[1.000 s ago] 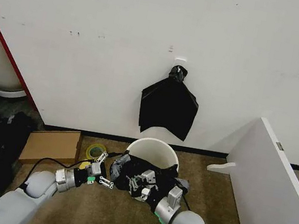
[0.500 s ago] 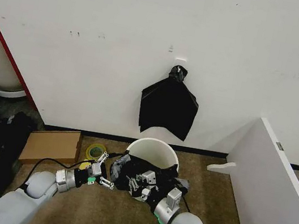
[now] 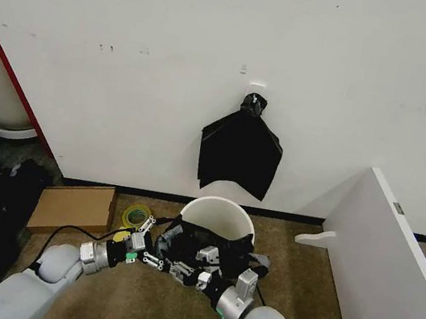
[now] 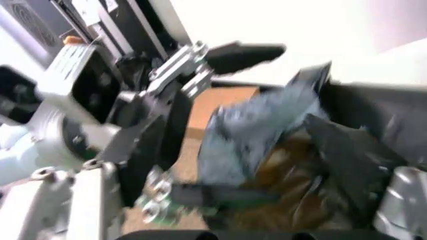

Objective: Place the garbage bag over the trash bin.

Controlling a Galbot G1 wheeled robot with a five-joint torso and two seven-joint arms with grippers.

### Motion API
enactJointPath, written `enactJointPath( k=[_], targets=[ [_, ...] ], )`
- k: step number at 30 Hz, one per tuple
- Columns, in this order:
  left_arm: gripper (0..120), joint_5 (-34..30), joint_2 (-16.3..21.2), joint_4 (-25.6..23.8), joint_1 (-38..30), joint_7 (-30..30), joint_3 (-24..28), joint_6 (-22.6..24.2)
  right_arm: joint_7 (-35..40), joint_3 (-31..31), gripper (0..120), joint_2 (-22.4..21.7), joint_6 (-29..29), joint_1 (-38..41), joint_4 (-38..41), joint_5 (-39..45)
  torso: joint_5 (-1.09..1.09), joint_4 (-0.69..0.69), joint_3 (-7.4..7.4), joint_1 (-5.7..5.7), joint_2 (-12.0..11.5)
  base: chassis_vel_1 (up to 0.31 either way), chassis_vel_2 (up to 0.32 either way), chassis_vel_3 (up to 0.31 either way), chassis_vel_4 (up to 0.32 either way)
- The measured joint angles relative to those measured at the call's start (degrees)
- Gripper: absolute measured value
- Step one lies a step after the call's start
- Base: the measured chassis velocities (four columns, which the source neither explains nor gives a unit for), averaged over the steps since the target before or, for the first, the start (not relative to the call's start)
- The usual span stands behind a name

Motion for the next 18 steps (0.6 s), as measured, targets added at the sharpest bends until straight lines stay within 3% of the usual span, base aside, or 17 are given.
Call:
enactJointPath(
  k=[4,11,14,16,17,18],
  targets=[
    [100,-3.4,0.1,-1.2,1.1,4.9,-3.2,-0.3,0.5,2.1,96,0.3,0.9,1.1,0.1,-0.6,0.00,0.01,0.00,0.00,0.0,0.000,0.000,0.000,0.000],
    [100,-12.3,-0.1,-1.4,2.7,15.1,-10.5,0.1,2.1,6.3,100,-0.3,2.0,0.9,2.4,1.7,0.01,-0.01,0.00,0.00,0.0,0.000,0.000,0.000,0.000],
    [100,-13.8,-0.2,-1.2,3.0,14.7,-11.4,0.2,3.8,7.5,100,-0.6,1.6,1.5,2.7,2.3,0.01,-0.01,0.00,0.00,0.0,0.000,0.000,0.000,0.000],
    [100,-14.1,-0.5,-1.3,3.9,10.5,-12.6,0.1,9.1,8.7,100,-1.2,-3.0,3.7,3.0,2.4,0.01,0.00,0.00,0.00,0.0,0.000,0.000,0.000,0.000],
    [100,-12.8,-0.9,-1.7,4.8,5.2,-13.1,-0.5,13.4,9.1,100,-2.1,-9.3,6.0,2.9,2.9,0.01,0.01,0.00,0.00,0.0,0.000,0.000,0.000,0.000],
    [100,-12.1,-1.1,-1.9,5.1,3.0,-13.2,-0.8,14.8,9.2,100,-2.5,-12.1,7.0,2.7,3.3,0.01,0.00,0.00,0.00,0.0,0.000,0.000,0.000,0.000]
  ],
)
